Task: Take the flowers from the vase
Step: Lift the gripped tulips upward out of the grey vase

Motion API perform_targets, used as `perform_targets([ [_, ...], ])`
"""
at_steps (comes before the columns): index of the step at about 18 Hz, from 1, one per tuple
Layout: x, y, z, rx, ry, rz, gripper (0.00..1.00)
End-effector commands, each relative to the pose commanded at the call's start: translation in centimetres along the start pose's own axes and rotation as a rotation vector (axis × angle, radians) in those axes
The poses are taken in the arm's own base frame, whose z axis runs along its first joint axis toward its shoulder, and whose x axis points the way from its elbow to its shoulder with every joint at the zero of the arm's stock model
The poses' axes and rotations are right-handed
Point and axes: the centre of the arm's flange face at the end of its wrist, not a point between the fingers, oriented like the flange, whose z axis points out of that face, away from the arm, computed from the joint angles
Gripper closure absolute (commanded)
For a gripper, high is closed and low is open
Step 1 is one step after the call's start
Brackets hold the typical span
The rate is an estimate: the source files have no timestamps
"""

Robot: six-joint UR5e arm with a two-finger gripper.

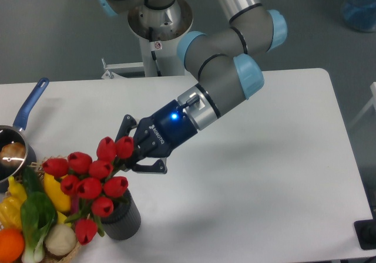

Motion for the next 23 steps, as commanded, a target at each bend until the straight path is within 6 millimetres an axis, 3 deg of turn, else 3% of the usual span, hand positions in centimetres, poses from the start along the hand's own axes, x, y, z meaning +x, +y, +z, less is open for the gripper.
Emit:
perform_targets([
  [8,-0.2,-3.8,-1.2,0.064,0.008,-0.002,0.9],
  [19,0.1,-6.1,-3.1,0.109,0.002,-0.012,0.9],
  [23,-0.9,-5.6,-5.1,0.104,-0.035,-0.058,0.9],
])
